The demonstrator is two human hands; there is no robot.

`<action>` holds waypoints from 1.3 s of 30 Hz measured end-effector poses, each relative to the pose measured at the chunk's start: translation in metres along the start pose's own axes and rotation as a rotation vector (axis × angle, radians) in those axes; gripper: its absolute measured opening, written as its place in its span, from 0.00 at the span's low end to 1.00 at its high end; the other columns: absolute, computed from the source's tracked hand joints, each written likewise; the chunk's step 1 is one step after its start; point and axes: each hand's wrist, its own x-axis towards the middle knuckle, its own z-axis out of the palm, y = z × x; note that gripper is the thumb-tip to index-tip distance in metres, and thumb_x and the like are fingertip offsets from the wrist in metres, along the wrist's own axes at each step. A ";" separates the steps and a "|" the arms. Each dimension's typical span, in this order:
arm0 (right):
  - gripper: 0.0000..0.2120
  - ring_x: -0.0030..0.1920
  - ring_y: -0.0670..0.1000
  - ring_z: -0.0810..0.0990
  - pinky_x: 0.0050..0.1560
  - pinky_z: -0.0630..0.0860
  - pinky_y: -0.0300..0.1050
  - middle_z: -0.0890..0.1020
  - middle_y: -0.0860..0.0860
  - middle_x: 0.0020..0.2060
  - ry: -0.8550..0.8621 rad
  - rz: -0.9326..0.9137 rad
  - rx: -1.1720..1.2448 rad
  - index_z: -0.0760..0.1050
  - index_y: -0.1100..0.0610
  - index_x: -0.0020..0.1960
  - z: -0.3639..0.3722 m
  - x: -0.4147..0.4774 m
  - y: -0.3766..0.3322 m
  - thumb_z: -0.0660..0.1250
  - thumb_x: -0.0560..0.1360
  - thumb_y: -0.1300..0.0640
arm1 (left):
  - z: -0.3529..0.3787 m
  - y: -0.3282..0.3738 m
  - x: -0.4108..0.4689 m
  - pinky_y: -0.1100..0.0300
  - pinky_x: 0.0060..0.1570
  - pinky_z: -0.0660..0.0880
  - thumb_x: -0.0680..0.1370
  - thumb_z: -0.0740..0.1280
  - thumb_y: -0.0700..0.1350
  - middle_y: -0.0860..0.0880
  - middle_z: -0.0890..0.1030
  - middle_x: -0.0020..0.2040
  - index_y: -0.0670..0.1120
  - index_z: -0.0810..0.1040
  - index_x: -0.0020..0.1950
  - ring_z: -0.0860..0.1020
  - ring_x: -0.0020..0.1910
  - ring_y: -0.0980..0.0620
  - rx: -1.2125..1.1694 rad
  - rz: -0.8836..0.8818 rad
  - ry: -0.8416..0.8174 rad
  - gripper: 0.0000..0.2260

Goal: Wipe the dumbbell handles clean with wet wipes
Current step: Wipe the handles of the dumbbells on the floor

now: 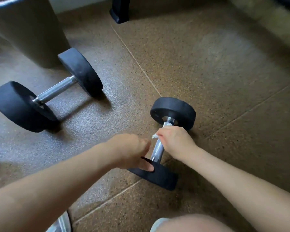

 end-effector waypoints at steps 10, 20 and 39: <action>0.10 0.48 0.57 0.81 0.47 0.79 0.52 0.83 0.53 0.46 -0.045 0.082 0.119 0.82 0.55 0.54 -0.002 -0.009 -0.002 0.64 0.77 0.59 | 0.011 -0.003 0.004 0.53 0.42 0.70 0.76 0.62 0.63 0.45 0.81 0.48 0.48 0.70 0.50 0.79 0.48 0.40 -0.013 0.281 0.191 0.19; 0.10 0.46 0.58 0.81 0.43 0.78 0.51 0.82 0.54 0.44 -0.067 0.309 0.076 0.83 0.54 0.49 0.000 -0.020 0.002 0.63 0.75 0.58 | 0.037 0.021 0.017 0.58 0.42 0.71 0.74 0.65 0.63 0.56 0.79 0.46 0.55 0.75 0.51 0.77 0.45 0.54 -0.342 0.422 0.422 0.14; 0.11 0.42 0.53 0.80 0.41 0.71 0.41 0.83 0.52 0.41 0.202 0.544 0.204 0.83 0.56 0.49 -0.007 -0.050 0.014 0.65 0.79 0.51 | 0.052 0.043 0.019 0.56 0.38 0.77 0.78 0.65 0.53 0.53 0.76 0.45 0.55 0.79 0.54 0.77 0.41 0.53 -0.344 0.682 0.527 0.08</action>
